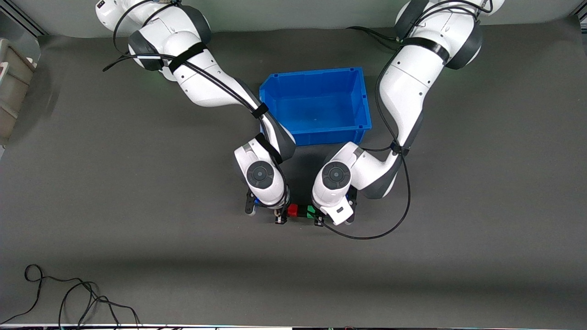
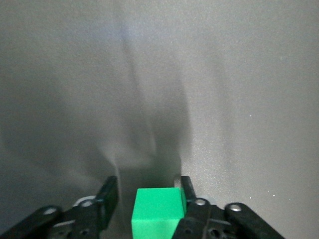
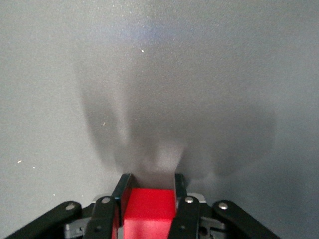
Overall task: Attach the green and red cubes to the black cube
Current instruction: 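Open the left gripper and lift it off the green cube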
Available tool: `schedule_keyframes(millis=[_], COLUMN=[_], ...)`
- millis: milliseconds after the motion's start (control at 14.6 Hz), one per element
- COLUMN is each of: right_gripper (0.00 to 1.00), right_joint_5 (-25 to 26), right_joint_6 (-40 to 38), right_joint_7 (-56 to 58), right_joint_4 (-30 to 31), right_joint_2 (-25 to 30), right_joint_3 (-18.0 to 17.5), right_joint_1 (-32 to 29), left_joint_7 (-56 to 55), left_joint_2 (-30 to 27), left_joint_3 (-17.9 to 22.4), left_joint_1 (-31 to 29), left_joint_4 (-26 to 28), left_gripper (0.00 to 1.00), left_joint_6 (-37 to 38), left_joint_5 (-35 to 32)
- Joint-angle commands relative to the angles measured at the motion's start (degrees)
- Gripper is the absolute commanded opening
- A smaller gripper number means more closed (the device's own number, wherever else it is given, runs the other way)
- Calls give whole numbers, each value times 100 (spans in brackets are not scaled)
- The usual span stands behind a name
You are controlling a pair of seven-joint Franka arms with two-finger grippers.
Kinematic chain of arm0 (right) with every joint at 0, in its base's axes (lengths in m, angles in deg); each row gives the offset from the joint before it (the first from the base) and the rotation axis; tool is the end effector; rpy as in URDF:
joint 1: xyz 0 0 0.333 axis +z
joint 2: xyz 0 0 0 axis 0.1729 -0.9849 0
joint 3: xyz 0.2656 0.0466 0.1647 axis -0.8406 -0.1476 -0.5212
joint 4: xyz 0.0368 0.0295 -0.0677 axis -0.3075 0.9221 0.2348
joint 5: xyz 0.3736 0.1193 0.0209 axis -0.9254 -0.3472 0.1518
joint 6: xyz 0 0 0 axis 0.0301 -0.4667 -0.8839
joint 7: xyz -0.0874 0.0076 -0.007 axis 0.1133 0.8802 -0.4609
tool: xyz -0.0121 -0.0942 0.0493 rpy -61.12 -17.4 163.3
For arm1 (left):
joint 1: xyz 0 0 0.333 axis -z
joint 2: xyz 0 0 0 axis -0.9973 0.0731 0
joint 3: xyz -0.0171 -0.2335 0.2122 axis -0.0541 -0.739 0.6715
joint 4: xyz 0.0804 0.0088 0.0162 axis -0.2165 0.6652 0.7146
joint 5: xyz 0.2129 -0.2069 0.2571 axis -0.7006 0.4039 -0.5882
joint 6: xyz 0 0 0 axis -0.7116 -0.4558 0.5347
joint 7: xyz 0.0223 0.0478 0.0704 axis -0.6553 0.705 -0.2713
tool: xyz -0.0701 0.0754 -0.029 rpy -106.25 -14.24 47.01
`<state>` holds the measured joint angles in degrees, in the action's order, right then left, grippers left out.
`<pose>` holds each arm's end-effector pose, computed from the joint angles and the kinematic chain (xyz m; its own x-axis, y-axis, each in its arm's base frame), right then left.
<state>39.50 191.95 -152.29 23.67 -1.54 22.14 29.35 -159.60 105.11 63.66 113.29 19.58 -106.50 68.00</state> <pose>0.6316 0.4489 0.1693 -0.1227 -0.9872 -0.1020 -0.9906 0.1280 -0.0473 0.6308 -0.4419 0.1869 0.1791 0.9795 -0.0920 0.9813 -0.1712 0.0880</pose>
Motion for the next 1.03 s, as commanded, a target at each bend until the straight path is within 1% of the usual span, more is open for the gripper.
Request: schedule_keyframes(millis=[0, 137, 206, 343, 411, 548, 617, 685, 754, 891, 960], right_gripper=[0, 0, 0, 0, 18, 80, 82, 91, 98, 99, 99], right_joint_5=[120, 120, 120, 120, 129, 164, 156, 155, 155, 147, 129], right_joint_6=[38, 38, 38, 38, 30, 3, -6, -14, -23, -259, -513], right_joint_7=[-174, -174, -174, -147, -121, 1, 133, 230, 266, 336, 589], right_joint_4=[-189, -189, -189, -189, -180, -180, -180, -189, -189, -232, -250], right_joint_2=[-105, -105, -105, -96, -87, -17, 18, 62, 123, 316, 448], right_joint_3=[-2, -2, -2, -2, -2, 7, 7, 7, 7, 7, -2], right_joint_1=[6, 6, 6, 6, 6, 6, -2, -2, -2, -2, -11], left_joint_7=[90, 387, 650, 1187, 1598, 3062, 3740, 4434, 5276, 6772, 7318], left_joint_2=[-96, -288, -420, -754, -903, -1167, -1368, -1684, -1991, -2572, -2801], left_joint_3=[63, 81, 46, -94, -243, -489, -630, -779, -781, -815, -824], left_joint_1=[-5, -233, -356, -838, -1171, -1699, -2041, -2323, -2526, -3078, -3247], left_joint_4=[12, -6, -6, -6, 3, -6, 3, 98, 378, 774, 915], left_gripper=[100, 100, 100, 100, 100, 100, 100, 100, 100, 100, 100], left_joint_6=[84, 154, 355, 881, 1189, 1996, 2366, 2491, 2492, 2737, 2947], left_joint_5=[-97, -97, -53, 96, 114, 193, 298, 273, 238, 299, 308])
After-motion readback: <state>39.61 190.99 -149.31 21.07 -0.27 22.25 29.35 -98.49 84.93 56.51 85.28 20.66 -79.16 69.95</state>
